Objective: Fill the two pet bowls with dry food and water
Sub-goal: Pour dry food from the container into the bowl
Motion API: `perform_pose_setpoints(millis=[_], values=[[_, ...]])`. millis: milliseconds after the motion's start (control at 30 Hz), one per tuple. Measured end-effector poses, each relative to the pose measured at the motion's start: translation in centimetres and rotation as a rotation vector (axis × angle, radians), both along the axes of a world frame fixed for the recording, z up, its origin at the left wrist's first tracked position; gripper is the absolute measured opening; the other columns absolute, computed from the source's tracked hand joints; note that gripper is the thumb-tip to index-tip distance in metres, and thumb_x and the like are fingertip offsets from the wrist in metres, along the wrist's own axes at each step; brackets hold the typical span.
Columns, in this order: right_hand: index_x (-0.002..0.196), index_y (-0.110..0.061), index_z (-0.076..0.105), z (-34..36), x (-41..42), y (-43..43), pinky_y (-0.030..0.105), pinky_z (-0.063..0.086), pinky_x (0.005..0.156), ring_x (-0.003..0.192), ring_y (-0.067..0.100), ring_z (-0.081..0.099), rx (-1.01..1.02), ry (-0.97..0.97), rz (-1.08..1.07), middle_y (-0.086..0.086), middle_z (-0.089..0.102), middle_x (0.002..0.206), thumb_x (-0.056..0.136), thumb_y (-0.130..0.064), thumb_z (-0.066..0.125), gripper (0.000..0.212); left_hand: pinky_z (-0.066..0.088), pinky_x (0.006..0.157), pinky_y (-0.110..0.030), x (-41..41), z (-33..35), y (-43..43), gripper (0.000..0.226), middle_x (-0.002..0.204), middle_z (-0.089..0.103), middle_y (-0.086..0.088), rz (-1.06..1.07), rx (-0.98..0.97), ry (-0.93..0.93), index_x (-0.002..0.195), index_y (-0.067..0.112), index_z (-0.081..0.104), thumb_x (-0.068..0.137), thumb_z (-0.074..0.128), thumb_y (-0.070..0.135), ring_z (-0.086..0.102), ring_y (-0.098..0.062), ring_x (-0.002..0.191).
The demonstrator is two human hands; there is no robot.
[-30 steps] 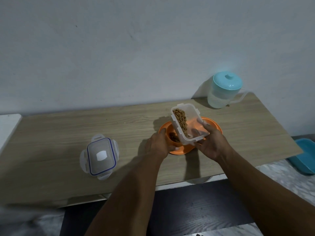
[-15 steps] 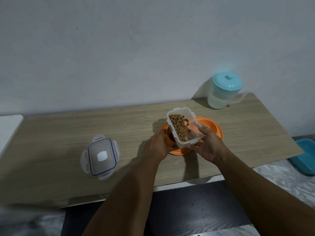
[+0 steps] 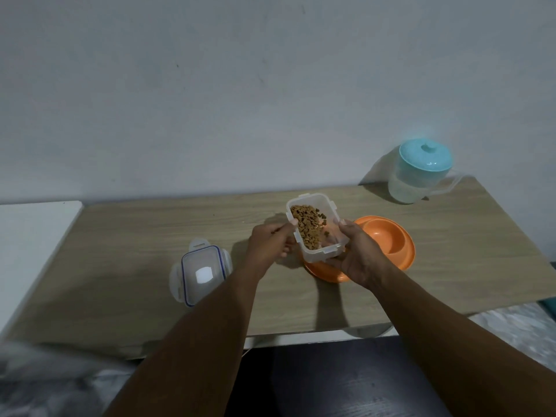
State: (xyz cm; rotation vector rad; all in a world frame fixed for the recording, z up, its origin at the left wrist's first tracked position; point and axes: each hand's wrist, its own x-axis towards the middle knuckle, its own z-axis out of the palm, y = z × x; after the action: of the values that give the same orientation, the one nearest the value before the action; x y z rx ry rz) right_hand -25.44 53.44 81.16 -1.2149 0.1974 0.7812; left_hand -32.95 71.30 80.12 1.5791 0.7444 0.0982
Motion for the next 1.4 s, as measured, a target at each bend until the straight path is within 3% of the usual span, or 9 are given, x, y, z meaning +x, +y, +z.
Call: perform_pose_setpoints(millis=[167,333,467,633,800,1000,1100,1233,1400], values=[[0.131,-0.018,0.055,0.3,-1.3,1.9,0.043,0.061,0.071,0.105,0.029,0.070,-0.002,0.008,0.041,0.012,0.069,0.122,0.106,-0.026,0.044,0.029,0.062,0.080,-0.041,-1.2,-0.4,1.7,0.026,0.087,0.078,-0.007,0.042,-0.057,-0.003,0.105,0.016,0.075,0.087,0.075,0.035,0.076,-0.025,0.079],[0.126,-0.020,0.059,-0.4,-1.4,2.4,0.053,0.058,0.090,0.109,0.031,0.069,-0.131,-0.082,0.134,0.011,0.070,0.121,0.104,-0.024,0.048,0.025,0.063,0.077,-0.039,-1.9,-0.8,2.3,0.025,0.088,0.077,-0.007,0.099,-0.048,0.015,0.110,0.011,0.075,0.089,0.074,0.025,0.071,-0.015,0.066],[0.119,-0.022,0.065,-1.0,-1.8,2.9,0.040,0.059,0.075,0.103,0.029,0.070,-0.390,-0.307,0.272,0.010,0.070,0.119,0.100,-0.024,0.057,0.021,0.063,0.078,-0.041,-3.0,-1.2,3.6,0.024,0.089,0.076,-0.006,0.113,0.004,0.053,0.110,0.010,0.075,0.090,0.073,0.023,0.073,-0.018,0.072],[0.121,-0.016,0.070,-1.8,-3.0,4.2,0.050,0.060,0.085,0.094,0.029,0.071,-0.601,-0.556,0.421,0.009,0.074,0.109,0.097,-0.018,0.063,0.026,0.063,0.075,-0.038,-4.8,-2.0,5.1,0.018,0.086,0.076,-0.007,0.109,0.069,0.098,0.104,0.011,0.076,0.089,0.074,0.021,0.075,-0.021,0.076],[0.125,-0.012,0.070,-3.4,-3.9,5.3,0.047,0.057,0.094,0.102,0.026,0.070,-0.665,-0.629,0.477,0.011,0.074,0.112,0.092,-0.016,0.070,0.033,0.063,0.078,-0.044,-6.3,-3.6,5.5,0.020,0.070,0.069,-0.007,0.123,0.086,0.136,0.103,0.006,0.076,0.090,0.073,0.020,0.067,-0.020,0.066],[0.123,-0.014,0.071,-4.2,-4.2,5.4,0.048,0.058,0.094,0.103,0.026,0.070,-0.673,-0.640,0.496,0.010,0.075,0.110,0.091,-0.016,0.071,0.032,0.061,0.082,-0.051,-6.6,-4.2,5.0,0.021,0.090,0.075,-0.015,0.118,0.113,0.118,0.107,0.007,0.074,0.091,0.071,0.020,0.072,-0.037,0.083],[0.126,-0.012,0.068,-4.0,-4.0,5.4,0.046,0.057,0.095,0.109,0.028,0.069,-0.672,-0.639,0.533,0.013,0.073,0.118,0.093,-0.017,0.069,0.034,0.062,0.081,-0.048,-6.4,-3.9,5.1,0.019,0.087,0.074,-0.011,0.106,0.121,0.157,0.105,0.007,0.074,0.092,0.071,0.021,0.073,-0.032,0.083],[0.130,-0.009,0.065,-3.5,-3.7,5.1,0.045,0.057,0.093,0.107,0.029,0.069,-0.714,-0.667,0.521,0.015,0.072,0.119,0.095,-0.027,0.066,0.039,0.058,0.084,-0.036,-5.8,-3.9,5.0,0.026,0.090,0.075,-0.002,0.144,0.395,0.221,0.101,0.015,0.075,0.088,0.070,0.037,0.071,-0.021,0.089],[0.097,-0.013,0.072,-1.4,-1.2,3.1,0.048,0.062,0.075,0.067,0.027,0.072,-0.757,-0.697,0.388,0.012,0.076,0.076,0.097,-0.026,0.061,0.017,0.054,0.089,-0.037,-3.2,-2.2,3.6,0.032,0.110,0.067,-0.001,0.072,0.668,0.159,0.111,0.023,0.069,0.085,0.065,0.042,0.064,-0.021,0.101]])
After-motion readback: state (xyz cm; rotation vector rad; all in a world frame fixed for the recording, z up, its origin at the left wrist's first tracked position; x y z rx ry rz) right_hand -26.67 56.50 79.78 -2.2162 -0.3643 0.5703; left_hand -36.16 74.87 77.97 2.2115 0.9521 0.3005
